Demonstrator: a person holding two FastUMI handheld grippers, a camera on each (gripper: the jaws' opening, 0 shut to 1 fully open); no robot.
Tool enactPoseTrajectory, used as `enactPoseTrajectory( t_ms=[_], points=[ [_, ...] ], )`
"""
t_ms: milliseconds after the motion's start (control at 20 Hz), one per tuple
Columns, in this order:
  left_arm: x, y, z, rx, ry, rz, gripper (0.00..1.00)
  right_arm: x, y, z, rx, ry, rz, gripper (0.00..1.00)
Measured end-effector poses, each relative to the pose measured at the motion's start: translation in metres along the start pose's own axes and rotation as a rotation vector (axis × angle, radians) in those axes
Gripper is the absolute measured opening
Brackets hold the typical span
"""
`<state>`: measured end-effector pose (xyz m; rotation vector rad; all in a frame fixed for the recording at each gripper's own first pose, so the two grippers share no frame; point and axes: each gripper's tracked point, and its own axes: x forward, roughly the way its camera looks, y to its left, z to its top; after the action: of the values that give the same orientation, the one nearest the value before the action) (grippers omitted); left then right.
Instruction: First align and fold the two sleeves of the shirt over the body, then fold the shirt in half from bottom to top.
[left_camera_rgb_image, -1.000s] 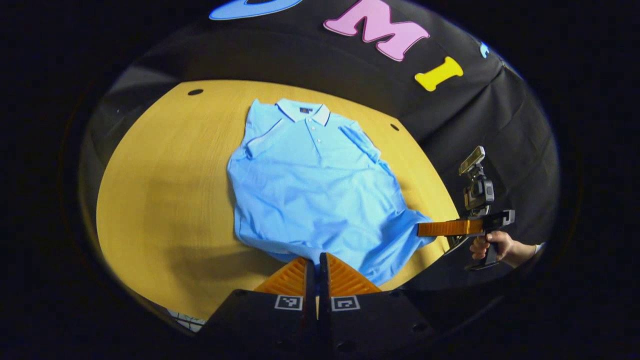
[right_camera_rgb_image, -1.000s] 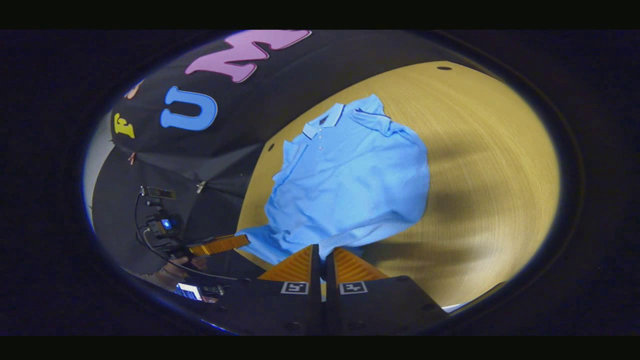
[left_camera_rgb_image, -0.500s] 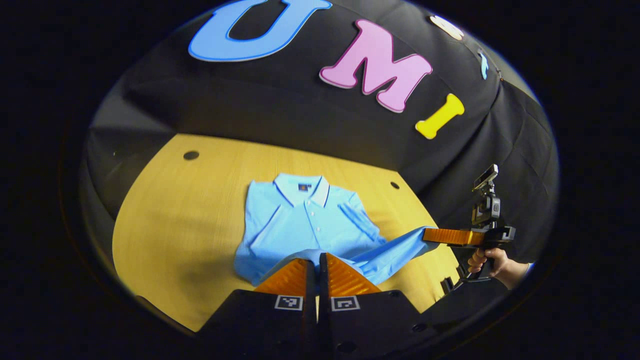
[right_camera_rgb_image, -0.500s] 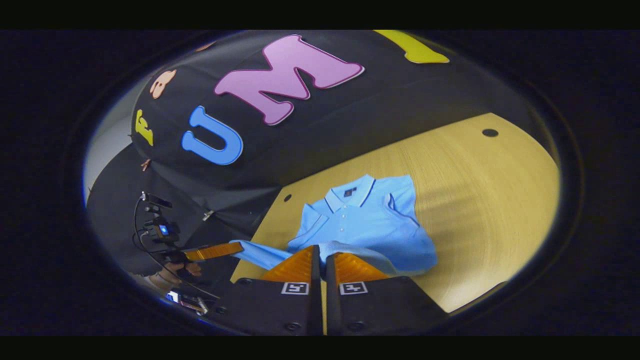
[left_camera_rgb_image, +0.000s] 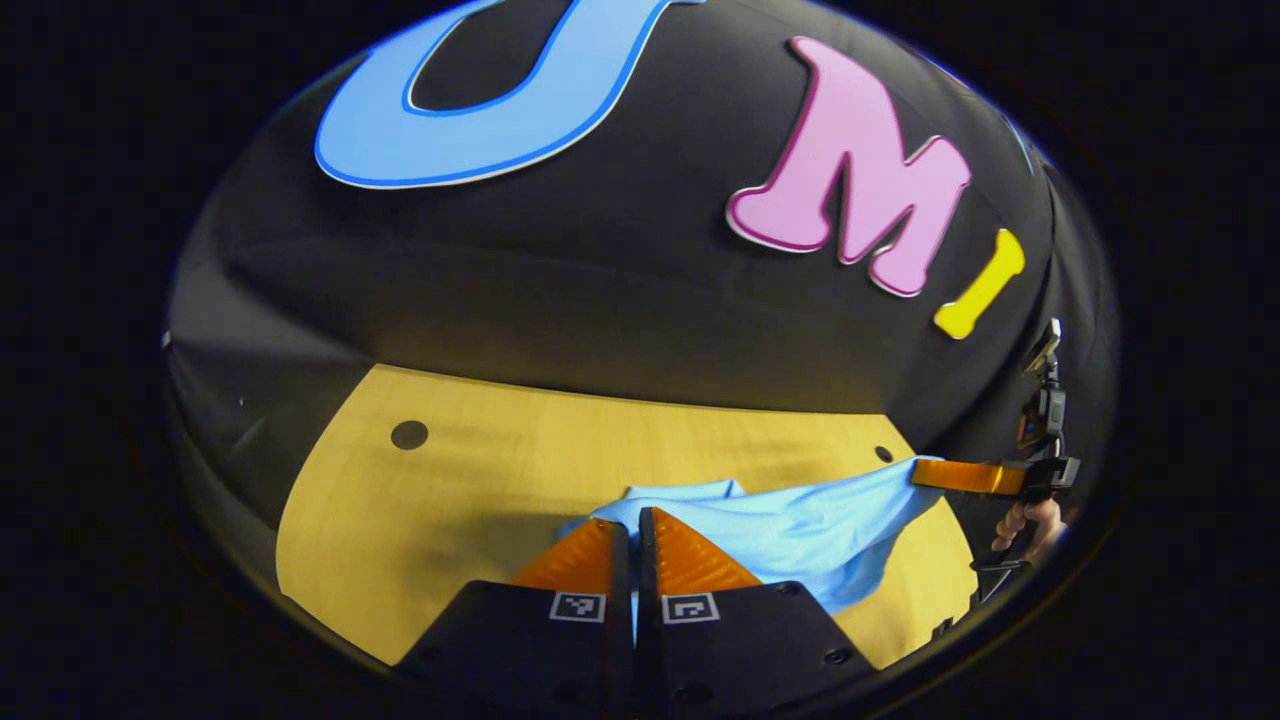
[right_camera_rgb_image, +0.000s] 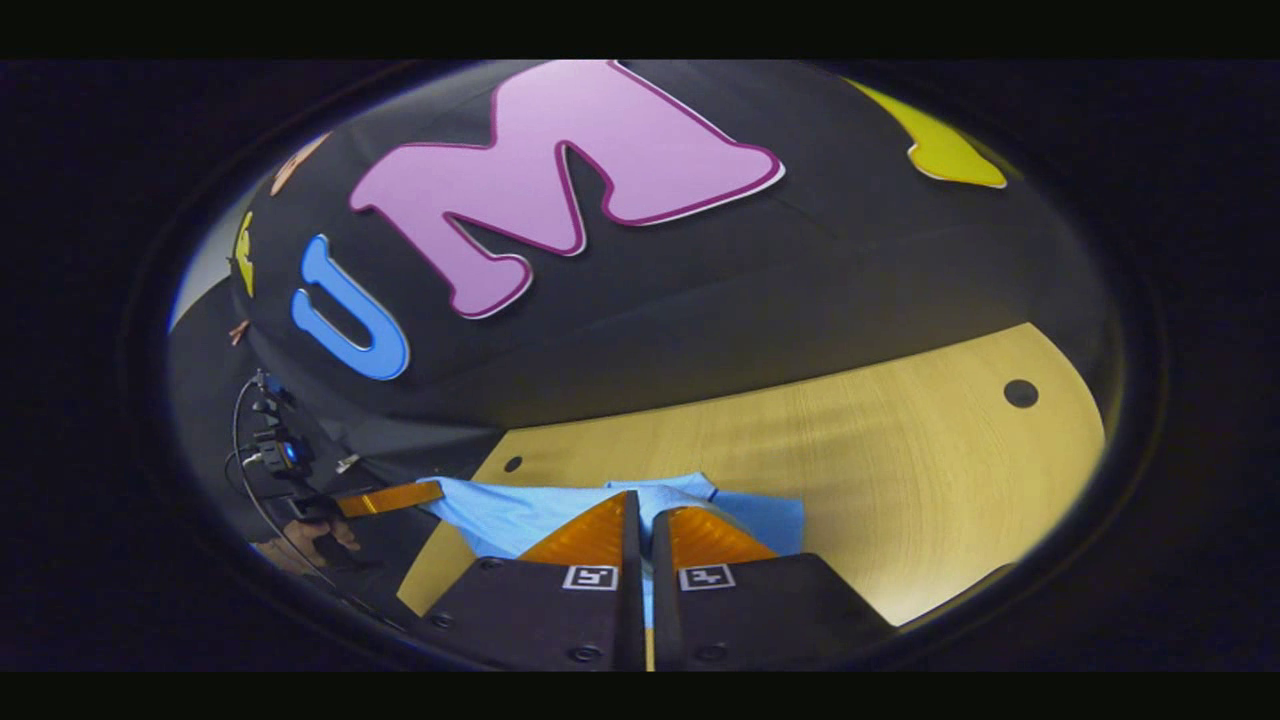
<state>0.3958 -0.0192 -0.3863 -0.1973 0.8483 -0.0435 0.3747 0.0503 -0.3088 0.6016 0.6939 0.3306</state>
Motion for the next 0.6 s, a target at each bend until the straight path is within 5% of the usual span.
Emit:
enactPoseTrajectory(
  t_ms=[200,250,300,400,500,550,600],
  points=[
    [0.065,0.018,-0.037,-0.024,0.13,0.099,0.08,0.059,-0.028,-0.024,0.0,0.1,-0.111,0.07],
    [0.076,0.016,-0.049,-0.019,0.162,0.123,0.14,0.074,-0.027,-0.04,0.006,0.138,-0.132,0.24],
    [0.081,0.014,-0.053,-0.026,0.182,0.123,0.08,0.081,-0.025,-0.054,0.011,0.183,-0.136,0.32],
    [0.086,0.014,-0.05,-0.031,0.158,0.123,0.45,0.078,-0.03,-0.073,-0.032,0.221,-0.156,0.51],
    [0.078,0.006,-0.045,-0.025,0.124,0.098,0.74,0.07,-0.044,-0.071,-0.1,0.203,-0.161,0.92],
    [0.068,0.006,-0.046,-0.008,0.119,0.098,0.88,0.065,-0.047,-0.068,-0.129,0.188,-0.164,0.91],
    [0.059,0.006,-0.047,0.015,0.109,0.098,0.9,0.059,-0.046,-0.06,-0.149,0.165,-0.159,0.91]
  ],
)
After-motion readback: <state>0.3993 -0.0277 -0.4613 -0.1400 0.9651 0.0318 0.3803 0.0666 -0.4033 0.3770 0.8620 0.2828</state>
